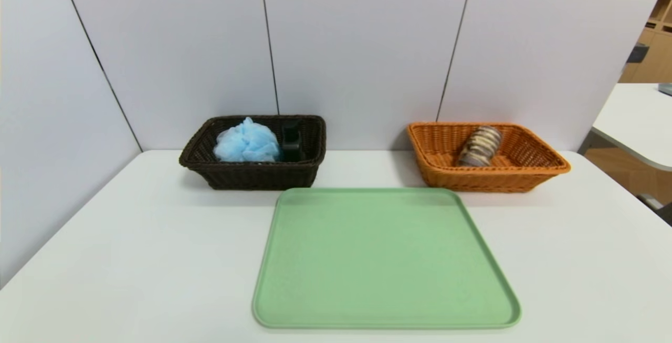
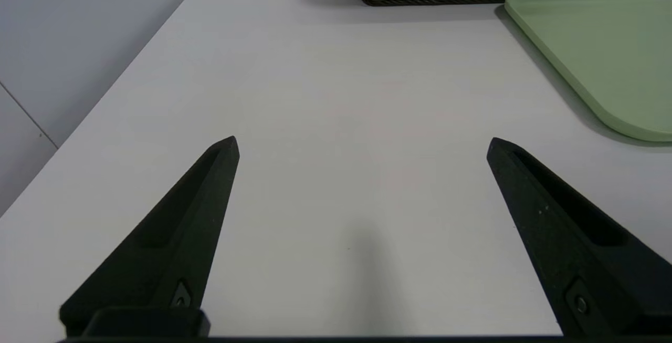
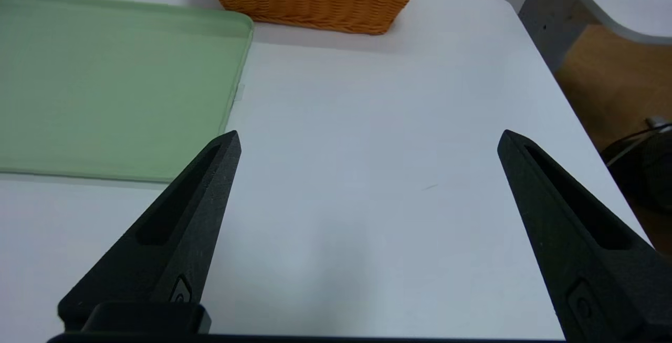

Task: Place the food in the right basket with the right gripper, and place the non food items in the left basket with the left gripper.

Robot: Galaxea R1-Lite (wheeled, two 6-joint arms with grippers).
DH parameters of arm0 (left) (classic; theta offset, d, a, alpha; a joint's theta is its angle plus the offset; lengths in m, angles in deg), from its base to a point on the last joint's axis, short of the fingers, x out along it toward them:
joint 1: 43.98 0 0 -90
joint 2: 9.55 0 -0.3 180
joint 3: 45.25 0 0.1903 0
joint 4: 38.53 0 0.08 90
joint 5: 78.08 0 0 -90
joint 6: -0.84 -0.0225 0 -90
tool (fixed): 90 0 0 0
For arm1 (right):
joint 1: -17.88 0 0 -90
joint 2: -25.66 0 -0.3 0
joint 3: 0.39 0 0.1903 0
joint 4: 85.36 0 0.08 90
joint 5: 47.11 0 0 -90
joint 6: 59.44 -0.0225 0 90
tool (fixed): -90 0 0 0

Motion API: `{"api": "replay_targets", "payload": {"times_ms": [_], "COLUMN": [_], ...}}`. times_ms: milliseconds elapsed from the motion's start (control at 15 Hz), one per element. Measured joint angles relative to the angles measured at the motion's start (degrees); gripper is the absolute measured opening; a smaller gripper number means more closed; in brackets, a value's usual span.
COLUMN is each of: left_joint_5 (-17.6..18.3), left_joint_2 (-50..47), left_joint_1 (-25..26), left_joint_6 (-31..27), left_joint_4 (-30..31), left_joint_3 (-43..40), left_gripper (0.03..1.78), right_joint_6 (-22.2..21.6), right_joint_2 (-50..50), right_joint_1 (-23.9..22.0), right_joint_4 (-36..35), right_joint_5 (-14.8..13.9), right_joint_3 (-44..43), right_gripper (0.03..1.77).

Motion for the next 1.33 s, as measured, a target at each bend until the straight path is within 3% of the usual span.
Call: {"api": "replay_targets", "payload": {"times_ms": [133, 267, 733, 933, 1333], "left_joint_5": [0.00, 0.01, 0.00, 0.00, 0.00], "left_joint_2": [0.00, 0.00, 0.00, 0.00, 0.00], "left_joint_1": [0.00, 0.00, 0.00, 0.00, 0.00], "left_joint_6": [0.00, 0.00, 0.00, 0.02, 0.02], "left_joint_4": [0.00, 0.00, -0.02, 0.00, 0.00], "left_joint_3": [0.00, 0.00, 0.00, 0.00, 0.00], "left_gripper": [1.69, 1.69, 1.69, 1.69, 1.69], "right_joint_6": [1.91, 2.27, 2.57, 2.21, 1.30], "right_joint_2": [-1.32, -3.13, -15.24, -17.27, -17.91], "right_joint_1": [-3.30, -5.81, -6.29, -6.29, -6.29], "right_joint_4": [-6.33, -7.66, -8.35, -11.19, -11.48], "right_joint_5": [2.91, 5.86, 6.58, 9.79, 9.96], "right_joint_3": [3.50, 6.14, 17.20, 20.42, 21.33], "right_gripper": [1.69, 1.69, 1.69, 1.69, 1.69]}}
